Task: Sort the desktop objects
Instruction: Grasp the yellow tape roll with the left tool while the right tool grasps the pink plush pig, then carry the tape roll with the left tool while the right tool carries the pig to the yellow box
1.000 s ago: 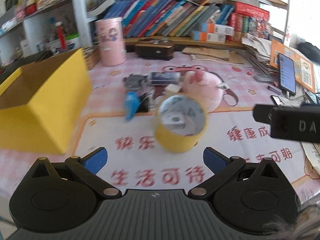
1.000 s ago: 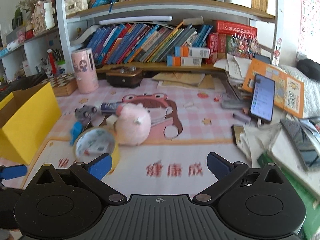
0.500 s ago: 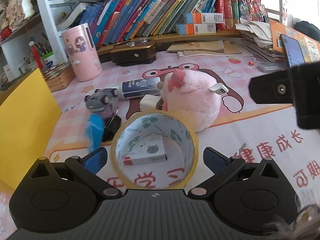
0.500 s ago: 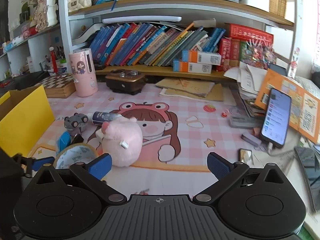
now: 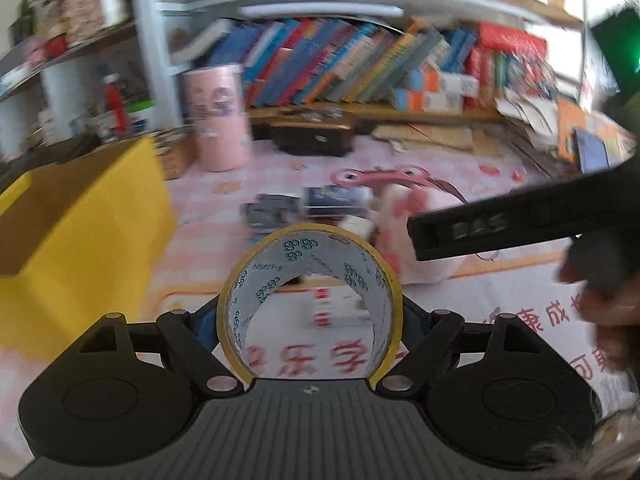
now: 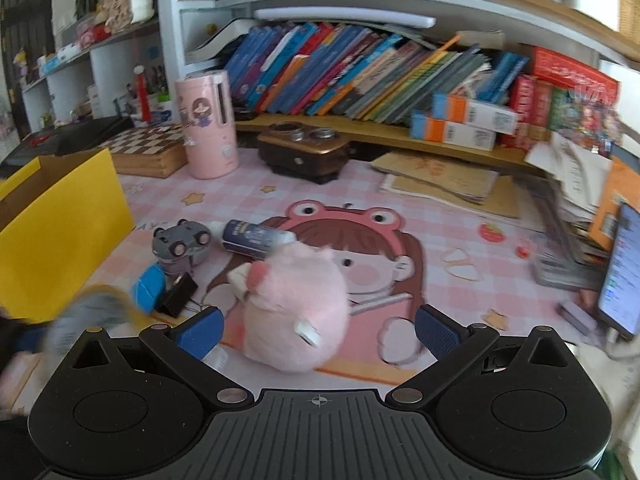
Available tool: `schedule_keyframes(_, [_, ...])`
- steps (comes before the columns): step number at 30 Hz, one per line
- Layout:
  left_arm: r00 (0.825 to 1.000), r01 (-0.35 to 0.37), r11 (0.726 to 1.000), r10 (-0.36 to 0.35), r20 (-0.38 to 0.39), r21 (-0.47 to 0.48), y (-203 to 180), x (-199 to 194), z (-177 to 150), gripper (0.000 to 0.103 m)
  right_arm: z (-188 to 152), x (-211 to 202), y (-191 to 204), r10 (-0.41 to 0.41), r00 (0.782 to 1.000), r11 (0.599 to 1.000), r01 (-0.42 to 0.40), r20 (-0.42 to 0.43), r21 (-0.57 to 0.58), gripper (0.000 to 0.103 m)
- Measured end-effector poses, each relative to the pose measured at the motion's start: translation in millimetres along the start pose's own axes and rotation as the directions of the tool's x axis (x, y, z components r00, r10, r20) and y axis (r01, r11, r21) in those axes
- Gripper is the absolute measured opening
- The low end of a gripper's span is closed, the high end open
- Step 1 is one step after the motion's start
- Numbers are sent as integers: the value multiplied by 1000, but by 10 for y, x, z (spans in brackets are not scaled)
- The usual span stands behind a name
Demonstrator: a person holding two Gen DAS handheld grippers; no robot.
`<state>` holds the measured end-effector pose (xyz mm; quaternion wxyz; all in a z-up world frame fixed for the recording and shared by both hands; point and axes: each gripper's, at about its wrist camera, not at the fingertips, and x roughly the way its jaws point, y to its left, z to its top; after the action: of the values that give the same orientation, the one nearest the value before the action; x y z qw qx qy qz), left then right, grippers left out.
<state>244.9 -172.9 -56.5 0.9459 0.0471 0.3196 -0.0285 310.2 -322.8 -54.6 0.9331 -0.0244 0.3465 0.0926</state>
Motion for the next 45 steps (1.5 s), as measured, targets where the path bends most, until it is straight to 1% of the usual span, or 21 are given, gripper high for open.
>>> schedule_keyframes(4, [999, -50, 994, 50, 2, -93, 274, -308, -18, 82, 44, 299, 86, 13, 999, 1000, -13, -30, -5, 101])
schedule_keyframes(7, [997, -72, 989, 72, -2, -132, 409, -477, -30, 82, 59, 483, 86, -10, 998, 1000, 10, -56, 9, 100])
schedule_keyframes(9, [997, -81, 987, 81, -2, -138, 465, -553, -30, 82, 56, 560, 47, -25, 997, 999, 28, -77, 32, 93])
schedule_keyframes(10, [997, -82, 987, 82, -2, -138, 485, -585, -35, 82, 46, 586, 17, -20, 996, 999, 24, -87, 45, 91])
schedule_keyframes(11, [997, -81, 987, 81, -2, -138, 495, -608, -27, 82, 43, 595, 3, -7, 996, 998, 12, -92, 57, 83])
schedule_keyframes(12, [997, -80, 988, 80, -1, -135, 498, -628, -21, 82, 33, 586, -13, 4, 996, 998, 2, -94, 66, 71])
schedule_keyframes(14, [997, -73, 989, 74, 4, -132, 510, -662, -6, 82, 29, 538, -10, -11, 996, 998, 16, -86, 58, 69])
schedule_keyframes(16, [998, -59, 989, 62, 17, -132, 529, -702, 9, 82, 25, 470, -23, -9, 997, 998, 13, -75, 64, 66])
schedule_keyframes(20, [999, -26, 990, 33, 44, -142, 568, -756, 63, 82, 15, 205, -43, -30, 999, 997, 32, -33, 72, 66])
schedule_keyframes(25, [996, 27, 989, -15, 86, -142, 626, -887, 73, 82, -26, -251, 11, -46, 999, 994, 45, 5, 96, 66])
schedule_keyframes(28, [992, 72, 987, -56, 110, -146, 702, -1007, 28, 82, -81, -539, 124, -50, 999, 993, 48, 16, 106, 66])
schedule_keyframes(31, [988, 113, 984, -97, 116, -140, 807, -1131, -52, 82, -160, -855, 310, -48, 998, 993, 45, 30, 110, 66])
schedule_keyframes(34, [986, 134, 983, -119, 115, -127, 917, -1261, -146, 82, -263, -1161, 537, -40, 998, 992, 35, 39, 118, 67])
schedule_keyframes(37, [986, 136, 983, -122, 116, -123, 1063, -1419, -269, 82, -387, -1406, 798, -41, 998, 992, 36, 38, 120, 67])
schedule_keyframes(40, [989, 119, 987, -107, 105, -111, 1216, -1586, -417, 82, -538, -1582, 1083, -37, 999, 994, 35, 19, 108, 67])
schedule_keyframes(45, [994, 98, 987, -92, 52, -131, 1535, -1773, -685, 82, -757, -1746, 1578, -9, 1000, 997, 11, -29, 76, 67])
